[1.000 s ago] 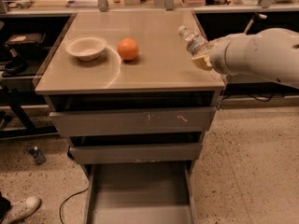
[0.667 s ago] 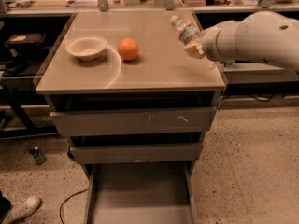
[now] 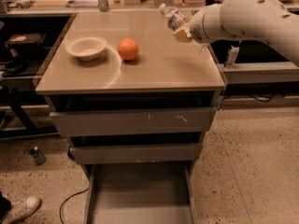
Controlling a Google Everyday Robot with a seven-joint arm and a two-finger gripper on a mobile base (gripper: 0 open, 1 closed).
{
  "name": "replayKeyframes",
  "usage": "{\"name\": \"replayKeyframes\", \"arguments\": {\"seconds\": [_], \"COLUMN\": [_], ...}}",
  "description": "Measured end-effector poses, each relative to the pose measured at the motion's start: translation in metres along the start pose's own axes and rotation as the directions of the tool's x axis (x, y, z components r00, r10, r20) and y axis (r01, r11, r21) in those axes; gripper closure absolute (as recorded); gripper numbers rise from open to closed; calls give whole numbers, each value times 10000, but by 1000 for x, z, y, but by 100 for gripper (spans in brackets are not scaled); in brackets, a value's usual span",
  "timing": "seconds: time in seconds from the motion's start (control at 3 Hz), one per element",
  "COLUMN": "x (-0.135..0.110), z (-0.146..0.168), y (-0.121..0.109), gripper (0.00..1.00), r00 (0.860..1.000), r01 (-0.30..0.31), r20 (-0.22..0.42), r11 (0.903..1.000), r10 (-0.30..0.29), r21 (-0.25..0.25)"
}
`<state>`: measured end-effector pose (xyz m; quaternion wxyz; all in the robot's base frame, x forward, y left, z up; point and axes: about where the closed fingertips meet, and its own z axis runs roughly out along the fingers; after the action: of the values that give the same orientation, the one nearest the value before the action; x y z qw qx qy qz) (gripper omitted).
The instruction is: Pick water bottle from bottom drawer and place on counter
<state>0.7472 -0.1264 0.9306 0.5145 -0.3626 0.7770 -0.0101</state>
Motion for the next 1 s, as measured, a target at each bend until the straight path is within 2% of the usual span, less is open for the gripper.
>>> {"name": "replayKeyframes", "arguments": {"seconds": [0.33,1.0], "x": [-2,11], "z": [26,70], "y": [-1,11], "gripper": [100,100], "r00": [9999,9987], "r01": [56,6], "r20": [-149,-509], "r11": [9993,9921], "r10": [-62,-71], "r21": [-376,-1255]}}
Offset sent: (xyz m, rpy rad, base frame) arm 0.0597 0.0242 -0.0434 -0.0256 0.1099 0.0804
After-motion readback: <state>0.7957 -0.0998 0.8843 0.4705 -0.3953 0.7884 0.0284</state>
